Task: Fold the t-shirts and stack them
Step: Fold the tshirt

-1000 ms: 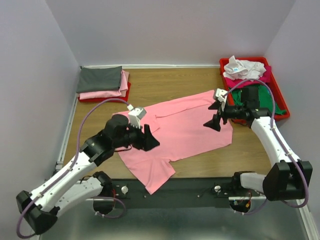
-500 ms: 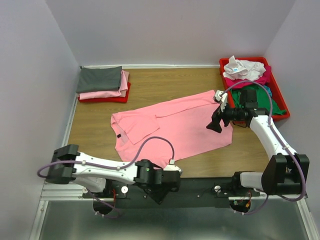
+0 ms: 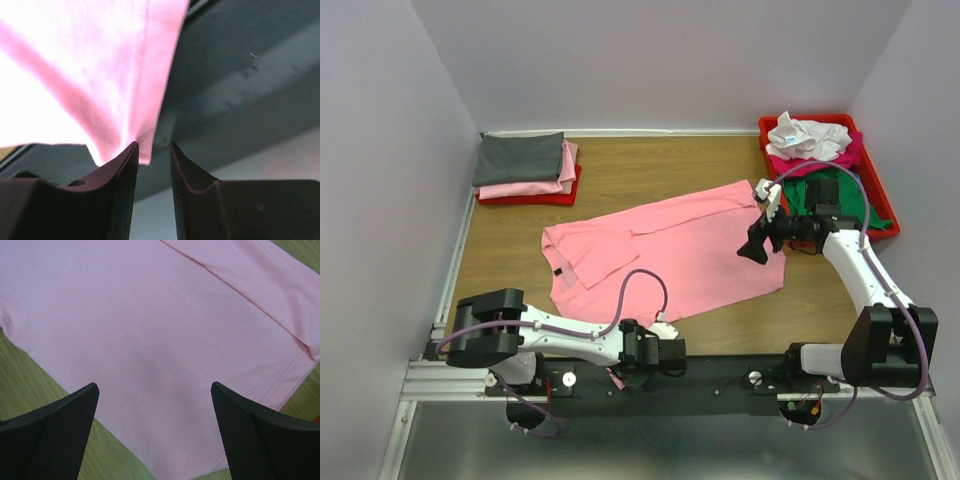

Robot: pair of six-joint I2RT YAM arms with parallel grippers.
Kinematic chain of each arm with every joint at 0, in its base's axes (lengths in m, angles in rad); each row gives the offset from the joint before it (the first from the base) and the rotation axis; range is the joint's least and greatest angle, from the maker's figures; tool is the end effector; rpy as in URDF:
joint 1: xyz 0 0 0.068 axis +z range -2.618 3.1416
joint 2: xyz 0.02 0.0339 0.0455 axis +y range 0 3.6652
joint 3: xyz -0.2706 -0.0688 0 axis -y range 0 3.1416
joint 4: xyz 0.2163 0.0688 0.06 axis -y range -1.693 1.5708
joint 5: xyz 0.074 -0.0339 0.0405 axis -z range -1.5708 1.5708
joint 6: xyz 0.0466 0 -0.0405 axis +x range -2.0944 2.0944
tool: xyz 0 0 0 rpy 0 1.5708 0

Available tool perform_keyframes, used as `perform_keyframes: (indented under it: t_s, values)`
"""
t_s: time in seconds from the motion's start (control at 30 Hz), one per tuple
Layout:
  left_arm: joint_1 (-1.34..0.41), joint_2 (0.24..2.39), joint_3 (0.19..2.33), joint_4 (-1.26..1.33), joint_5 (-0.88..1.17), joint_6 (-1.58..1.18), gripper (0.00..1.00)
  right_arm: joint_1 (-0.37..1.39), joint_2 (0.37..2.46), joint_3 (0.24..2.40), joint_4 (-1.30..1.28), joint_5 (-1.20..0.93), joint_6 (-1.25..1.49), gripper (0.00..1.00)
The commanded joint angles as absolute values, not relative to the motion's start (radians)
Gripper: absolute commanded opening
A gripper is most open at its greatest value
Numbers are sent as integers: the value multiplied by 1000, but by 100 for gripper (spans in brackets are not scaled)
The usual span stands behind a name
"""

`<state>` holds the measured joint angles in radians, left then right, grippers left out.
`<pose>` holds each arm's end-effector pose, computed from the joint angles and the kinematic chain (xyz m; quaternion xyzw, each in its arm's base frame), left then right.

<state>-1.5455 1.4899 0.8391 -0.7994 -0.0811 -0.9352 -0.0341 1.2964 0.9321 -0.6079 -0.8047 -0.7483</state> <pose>0.0094 -0.2209 0.1803 0.2973 0.9520 -0.0438 0.0578 0.2311 0.0257 0.2651 -0.4155 0.7834 0.2425 0.3935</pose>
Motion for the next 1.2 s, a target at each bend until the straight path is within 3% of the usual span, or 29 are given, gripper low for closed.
perform_keyframes:
  t_s: [0.0, 0.2, 0.27, 0.6, 0.77, 0.97, 1.17]
  values:
    - [-1542, 1546, 830, -790, -146, -899, 39, -48, 1305, 931, -618, -807, -738, 100]
    - [-1536, 1558, 813, -807, -149, -891, 38, -52, 1310, 930, -618, -814, -739, 100]
    - [-1536, 1560, 813, -808, -147, -890, 29, -52, 1310, 928, -618, -821, -738, 100]
    - [-1520, 1566, 827, -830, -184, -890, 13, -54, 1302, 922, -620, -847, -733, 100]
    - [-1509, 1551, 850, -861, -218, -897, 0, -55, 1296, 917, -620, -851, -735, 100]
    - [-1506, 1520, 922, -882, -233, -882, 0, -55, 1270, 911, -632, -845, -752, 100]
    - [-1505, 1442, 965, -873, -210, -856, 0, -54, 1220, 911, -797, -726, -981, 100]
